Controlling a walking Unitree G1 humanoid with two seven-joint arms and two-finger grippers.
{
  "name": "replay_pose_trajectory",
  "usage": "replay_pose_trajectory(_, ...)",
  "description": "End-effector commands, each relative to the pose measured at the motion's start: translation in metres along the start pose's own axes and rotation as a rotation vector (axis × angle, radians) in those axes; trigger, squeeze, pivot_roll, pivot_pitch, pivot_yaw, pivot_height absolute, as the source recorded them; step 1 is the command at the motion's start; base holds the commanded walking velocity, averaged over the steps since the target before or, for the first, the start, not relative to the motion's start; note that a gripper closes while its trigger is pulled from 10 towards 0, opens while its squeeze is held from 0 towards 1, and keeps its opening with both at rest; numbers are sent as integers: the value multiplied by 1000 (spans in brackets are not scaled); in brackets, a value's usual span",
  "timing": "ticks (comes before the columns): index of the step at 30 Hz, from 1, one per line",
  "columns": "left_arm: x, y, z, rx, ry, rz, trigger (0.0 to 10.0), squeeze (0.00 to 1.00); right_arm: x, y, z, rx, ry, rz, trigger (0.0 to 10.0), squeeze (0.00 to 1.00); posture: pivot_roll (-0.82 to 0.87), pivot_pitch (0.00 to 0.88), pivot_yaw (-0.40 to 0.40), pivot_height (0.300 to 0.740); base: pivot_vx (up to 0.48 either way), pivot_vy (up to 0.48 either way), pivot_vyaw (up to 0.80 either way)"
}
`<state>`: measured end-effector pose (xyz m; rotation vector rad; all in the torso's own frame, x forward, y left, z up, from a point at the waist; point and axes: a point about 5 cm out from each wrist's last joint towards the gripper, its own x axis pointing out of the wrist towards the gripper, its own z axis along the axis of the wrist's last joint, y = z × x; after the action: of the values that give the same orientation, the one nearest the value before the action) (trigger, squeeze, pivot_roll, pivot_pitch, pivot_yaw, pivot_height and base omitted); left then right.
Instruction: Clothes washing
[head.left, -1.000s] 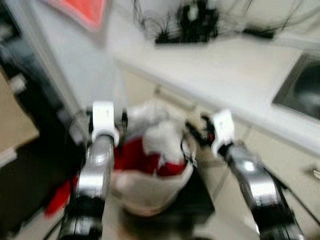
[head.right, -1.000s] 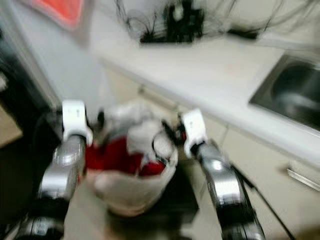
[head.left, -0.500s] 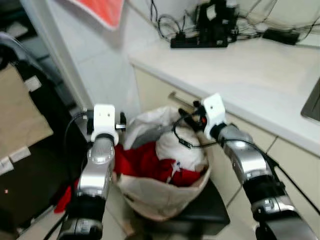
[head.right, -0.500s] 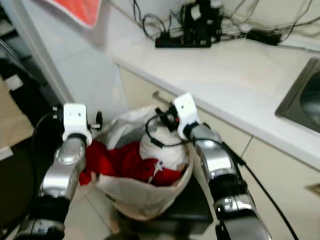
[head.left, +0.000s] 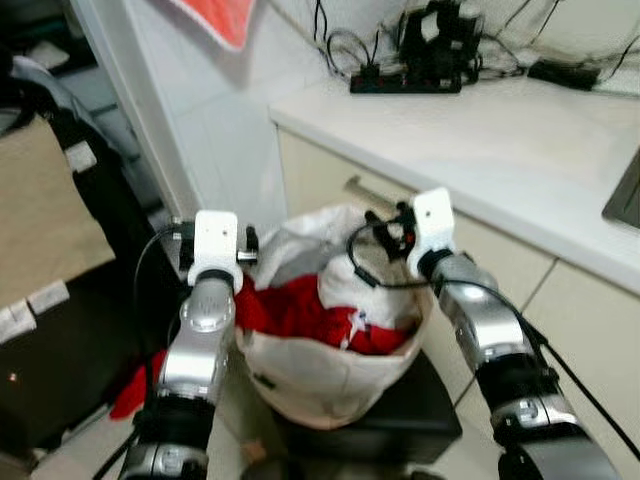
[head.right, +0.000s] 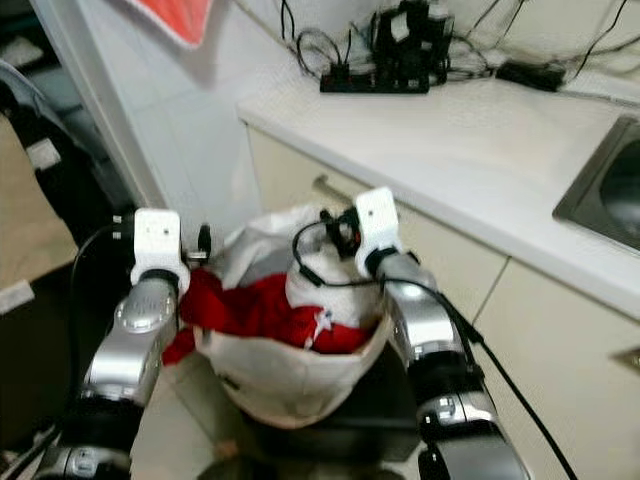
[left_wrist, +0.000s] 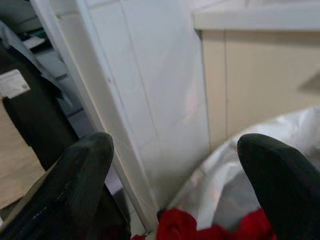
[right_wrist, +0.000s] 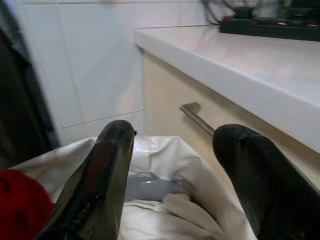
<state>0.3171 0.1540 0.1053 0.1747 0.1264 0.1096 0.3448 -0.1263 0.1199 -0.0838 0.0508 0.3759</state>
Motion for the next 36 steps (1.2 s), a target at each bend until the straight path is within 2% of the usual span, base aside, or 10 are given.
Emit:
replay_pose_trajectory(1,2,-2,4,21,-11,-10,10000,0,-2,-4,0,10,-10,-40,10000,0,-135,0,81,663,0,0,0)
replay_pose_trajectory(5,1,-4,5,26,-18,-23,10000,0,-4,-6,-2,17,-26,-78,10000,0,-144,0,86,663,0,0,0)
replay_pose_trajectory(15,1,-6,7,53,-33,-34,10000,0,-7,-4,-6,14,-18,-72,10000,0,-147,0,88,663,0,0,0)
replay_pose_trajectory(17,0,-8,9,42,-53,-73,10000,0,-7,-6,-5,15,-26,-84,10000,0,-148,0,87,663,472,0,0)
replay_pose_trajectory(25,-1,-10,13,36,-76,-77,10000,0,-6,-15,1,-16,-52,-132,10000,0,-150,0,88,663,472,0,0)
replay_pose_trajectory(29,-2,-10,12,24,-72,-73,10000,0,-4,-19,2,-104,-15,-106,10000,0,-153,0,89,663,476,0,0)
replay_pose_trajectory(32,-1,-10,11,24,-68,-71,10000,0,-2,-21,2,-132,5,-87,10000,0,-153,0,89,663,480,0,0)
replay_pose_trajectory(33,-2,-9,10,21,-61,-67,10000,0,0,-24,1,-151,27,-77,10000,106,-151,0,87,663,480,0,0)
replay_pose_trajectory(35,-2,-9,9,20,-58,-66,10000,0,0,-25,1,-155,31,-74,10000,106,-151,0,87,663,480,0,0)
replay_pose_trajectory(36,-2,-10,9,19,-60,-66,10000,0,1,-27,2,-160,36,-75,10000,1000,-149,0,84,663,480,0,0)
